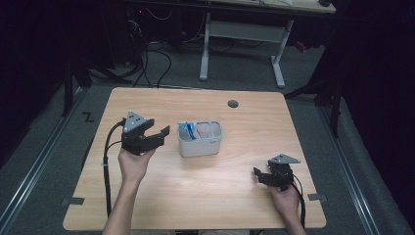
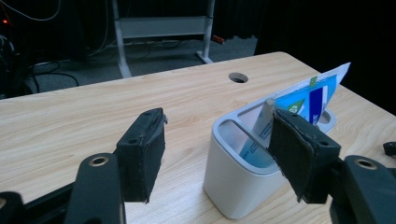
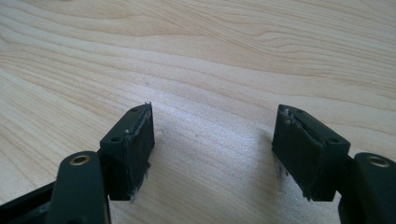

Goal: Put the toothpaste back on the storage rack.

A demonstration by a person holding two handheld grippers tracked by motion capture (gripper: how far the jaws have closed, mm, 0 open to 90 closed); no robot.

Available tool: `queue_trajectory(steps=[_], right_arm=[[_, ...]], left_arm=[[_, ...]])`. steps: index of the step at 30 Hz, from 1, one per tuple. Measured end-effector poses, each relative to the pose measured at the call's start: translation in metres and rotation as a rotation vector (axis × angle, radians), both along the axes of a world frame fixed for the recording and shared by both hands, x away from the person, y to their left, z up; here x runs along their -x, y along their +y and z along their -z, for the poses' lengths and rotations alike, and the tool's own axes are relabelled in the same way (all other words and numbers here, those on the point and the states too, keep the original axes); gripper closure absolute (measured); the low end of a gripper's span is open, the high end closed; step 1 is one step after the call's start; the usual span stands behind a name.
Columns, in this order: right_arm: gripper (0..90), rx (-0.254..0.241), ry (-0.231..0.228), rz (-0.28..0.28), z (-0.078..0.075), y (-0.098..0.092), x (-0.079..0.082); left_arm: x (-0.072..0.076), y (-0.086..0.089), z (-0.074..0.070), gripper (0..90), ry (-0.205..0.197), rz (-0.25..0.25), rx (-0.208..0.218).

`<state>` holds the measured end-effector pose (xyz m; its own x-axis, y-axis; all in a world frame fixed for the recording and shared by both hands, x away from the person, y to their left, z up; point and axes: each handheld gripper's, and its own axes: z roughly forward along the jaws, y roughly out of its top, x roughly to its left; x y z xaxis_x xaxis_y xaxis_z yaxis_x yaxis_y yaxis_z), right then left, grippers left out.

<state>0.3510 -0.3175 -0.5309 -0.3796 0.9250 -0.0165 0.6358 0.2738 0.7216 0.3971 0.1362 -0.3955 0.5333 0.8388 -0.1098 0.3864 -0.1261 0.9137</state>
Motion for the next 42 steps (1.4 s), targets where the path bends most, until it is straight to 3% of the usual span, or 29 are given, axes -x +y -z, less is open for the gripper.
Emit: queue_trajectory(steps=[19,42], right_arm=[[29.4,0.0,0.001,0.0,0.0,0.0,0.0],[29.4,-0.001,0.001,0.002,0.0,0.0,0.0]], left_arm=[[0.01,0.027,-0.005,36.9,-0.012,-0.056,0.016],[0.019,0.056,0.007,37.0,0.009,-0.123,0.034]])
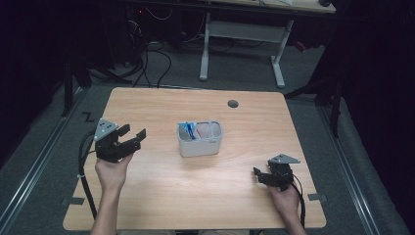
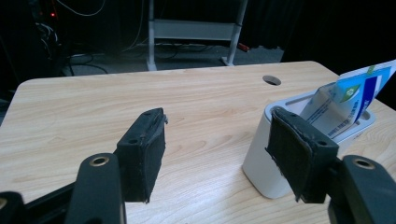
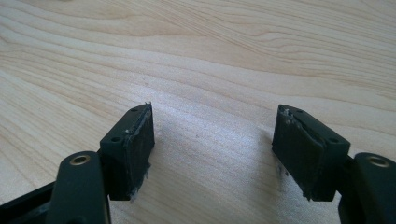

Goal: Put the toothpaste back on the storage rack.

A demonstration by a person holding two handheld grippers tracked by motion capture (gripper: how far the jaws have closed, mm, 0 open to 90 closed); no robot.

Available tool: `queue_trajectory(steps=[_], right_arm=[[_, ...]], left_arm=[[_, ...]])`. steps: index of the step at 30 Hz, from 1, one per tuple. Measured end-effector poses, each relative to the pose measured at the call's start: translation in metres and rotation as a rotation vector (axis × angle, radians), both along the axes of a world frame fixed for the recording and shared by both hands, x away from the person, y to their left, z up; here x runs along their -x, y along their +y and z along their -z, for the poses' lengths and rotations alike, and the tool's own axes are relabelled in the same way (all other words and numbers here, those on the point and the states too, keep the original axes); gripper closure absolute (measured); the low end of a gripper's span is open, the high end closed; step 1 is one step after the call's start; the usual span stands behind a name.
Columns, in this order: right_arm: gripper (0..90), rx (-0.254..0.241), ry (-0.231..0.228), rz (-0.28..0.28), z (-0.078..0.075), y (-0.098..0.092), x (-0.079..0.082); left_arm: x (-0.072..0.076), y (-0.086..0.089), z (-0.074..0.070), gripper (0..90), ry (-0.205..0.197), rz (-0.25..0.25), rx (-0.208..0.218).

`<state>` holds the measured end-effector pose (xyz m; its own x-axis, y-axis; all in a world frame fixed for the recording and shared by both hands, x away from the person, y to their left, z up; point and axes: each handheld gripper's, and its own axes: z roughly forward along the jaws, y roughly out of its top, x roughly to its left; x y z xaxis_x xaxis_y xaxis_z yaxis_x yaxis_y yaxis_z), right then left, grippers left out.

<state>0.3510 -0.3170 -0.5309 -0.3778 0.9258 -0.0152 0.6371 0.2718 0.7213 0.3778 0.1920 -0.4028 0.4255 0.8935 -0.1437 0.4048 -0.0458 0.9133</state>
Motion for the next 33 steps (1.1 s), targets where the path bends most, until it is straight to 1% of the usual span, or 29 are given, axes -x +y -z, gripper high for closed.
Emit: queue_trajectory(steps=[6,7,9,24,33], right_arm=[[29.4,0.0,0.0,0.0,0.0,0.0,0.0],[29.4,0.0,0.0,0.0,0.0,0.0,0.0],[29.4,0.0,0.0,0.0,0.0,0.0,0.0],[29.4,0.0,0.0,0.0,0.0,0.0,0.0],[29.4,0.0,0.0,0.001,0.0,0.0,0.0]], left_arm=[[0.002,0.005,0.004,37.0,0.009,-0.021,-0.006],[0.002,0.006,0.005,37.0,0.011,-0.024,-0.017],[0.003,0.006,0.007,37.0,0.015,-0.028,-0.026],[0.002,0.009,0.022,36.7,0.048,-0.049,-0.043],[0.003,0.013,0.031,36.6,0.071,-0.052,-0.019]])
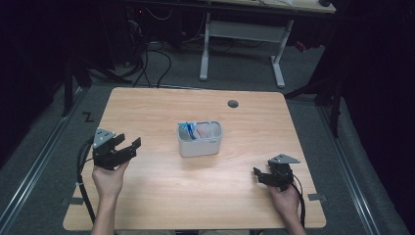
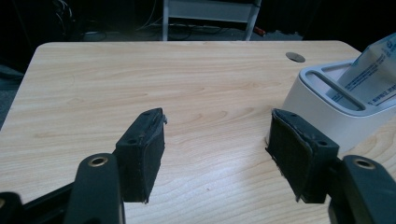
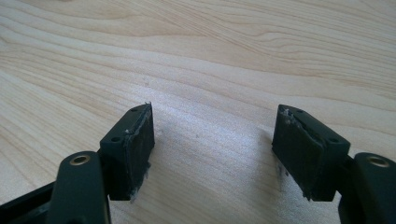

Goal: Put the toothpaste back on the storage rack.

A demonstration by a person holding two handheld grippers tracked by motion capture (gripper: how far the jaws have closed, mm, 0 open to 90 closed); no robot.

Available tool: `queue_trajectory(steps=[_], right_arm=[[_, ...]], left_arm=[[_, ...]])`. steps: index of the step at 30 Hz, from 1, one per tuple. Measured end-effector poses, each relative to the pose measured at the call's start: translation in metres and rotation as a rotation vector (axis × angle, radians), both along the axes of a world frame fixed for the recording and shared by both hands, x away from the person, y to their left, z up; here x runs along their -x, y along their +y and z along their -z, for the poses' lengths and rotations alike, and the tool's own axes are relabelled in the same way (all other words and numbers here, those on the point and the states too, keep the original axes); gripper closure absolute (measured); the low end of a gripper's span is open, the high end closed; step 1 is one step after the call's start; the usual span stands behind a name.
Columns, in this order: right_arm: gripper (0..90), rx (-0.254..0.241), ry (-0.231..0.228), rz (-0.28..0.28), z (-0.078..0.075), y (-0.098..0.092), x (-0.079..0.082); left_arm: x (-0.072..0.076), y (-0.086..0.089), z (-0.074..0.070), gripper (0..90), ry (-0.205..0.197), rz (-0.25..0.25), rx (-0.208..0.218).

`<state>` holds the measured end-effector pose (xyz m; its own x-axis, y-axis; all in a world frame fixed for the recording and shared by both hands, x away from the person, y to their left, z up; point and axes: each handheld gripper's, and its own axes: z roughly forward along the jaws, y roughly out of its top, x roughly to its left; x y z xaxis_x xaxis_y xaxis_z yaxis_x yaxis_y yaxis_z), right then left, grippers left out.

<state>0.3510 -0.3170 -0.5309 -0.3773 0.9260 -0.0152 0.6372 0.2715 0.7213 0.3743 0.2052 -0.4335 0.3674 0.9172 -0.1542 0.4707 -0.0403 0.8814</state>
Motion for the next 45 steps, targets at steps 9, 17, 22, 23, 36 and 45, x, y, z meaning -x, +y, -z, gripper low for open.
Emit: queue_trajectory(steps=[9,17,22,23,36,45], right_arm=[[29.4,0.0,0.0,0.0,0.0,0.0,0.0],[29.4,0.0,0.0,0.0,0.0,0.0,0.0],[29.4,0.0,0.0,0.0,0.0,0.0,0.0],[29.4,0.0,0.0,0.0,0.0,0.0,0.0],[29.4,0.0,0.0,0.001,0.0,0.0,0.0],[29.4,0.001,0.0,0.001,0.0,0.0,0.0]], left_arm=[[0.0,0.002,0.008,36.5,0.025,0.005,0.017],[-0.002,0.0,0.017,36.5,0.049,0.009,0.021],[-0.001,0.001,0.022,36.4,0.062,0.007,0.017],[-0.001,0.002,0.023,36.4,0.065,0.006,0.018],[0.002,0.006,0.036,36.3,0.091,-0.012,0.01],[0.004,0.006,0.042,36.2,0.106,-0.018,-0.005]])
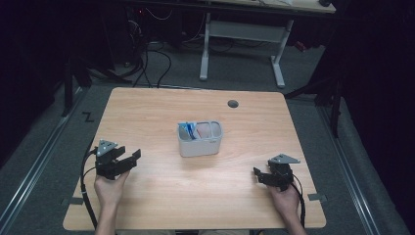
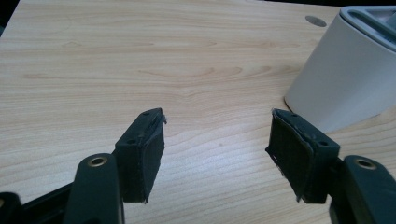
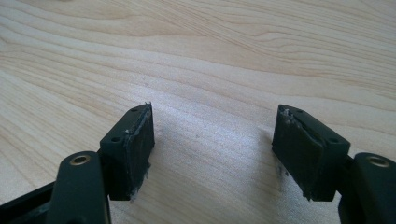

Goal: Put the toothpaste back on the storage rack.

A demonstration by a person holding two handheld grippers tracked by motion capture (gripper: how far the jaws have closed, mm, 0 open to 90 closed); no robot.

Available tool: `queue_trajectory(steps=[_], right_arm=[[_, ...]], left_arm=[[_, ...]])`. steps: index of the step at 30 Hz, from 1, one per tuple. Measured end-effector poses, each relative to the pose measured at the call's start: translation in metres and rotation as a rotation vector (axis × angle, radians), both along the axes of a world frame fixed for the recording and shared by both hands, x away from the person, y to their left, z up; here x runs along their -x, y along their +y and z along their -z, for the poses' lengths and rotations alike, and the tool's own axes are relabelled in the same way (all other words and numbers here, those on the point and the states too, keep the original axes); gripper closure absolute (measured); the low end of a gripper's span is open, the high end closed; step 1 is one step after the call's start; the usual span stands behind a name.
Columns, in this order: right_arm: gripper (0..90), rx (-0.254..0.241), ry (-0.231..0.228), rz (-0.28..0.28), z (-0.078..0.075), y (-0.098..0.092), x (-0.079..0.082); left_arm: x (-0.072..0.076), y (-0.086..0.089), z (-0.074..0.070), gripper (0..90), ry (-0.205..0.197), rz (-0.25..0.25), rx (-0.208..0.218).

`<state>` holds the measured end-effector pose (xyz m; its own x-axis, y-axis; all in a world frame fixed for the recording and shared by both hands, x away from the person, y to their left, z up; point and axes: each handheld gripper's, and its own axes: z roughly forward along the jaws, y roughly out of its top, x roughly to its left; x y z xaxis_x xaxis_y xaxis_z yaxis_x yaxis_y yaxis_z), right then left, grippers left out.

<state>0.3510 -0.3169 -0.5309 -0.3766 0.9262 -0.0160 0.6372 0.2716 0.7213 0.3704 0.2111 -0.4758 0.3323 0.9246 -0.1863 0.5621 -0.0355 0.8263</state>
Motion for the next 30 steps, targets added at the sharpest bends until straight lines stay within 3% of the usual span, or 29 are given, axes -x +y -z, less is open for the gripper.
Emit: queue_trajectory(steps=[15,30], right_arm=[[29.4,-0.001,0.0,-0.001,0.0,0.0,0.0],[29.4,0.0,0.0,0.001,0.0,0.0,0.0]], left_arm=[[-0.001,0.0,0.021,36.3,0.049,-0.02,-0.003],[-0.002,-0.004,0.034,36.3,0.083,-0.024,-0.043]])
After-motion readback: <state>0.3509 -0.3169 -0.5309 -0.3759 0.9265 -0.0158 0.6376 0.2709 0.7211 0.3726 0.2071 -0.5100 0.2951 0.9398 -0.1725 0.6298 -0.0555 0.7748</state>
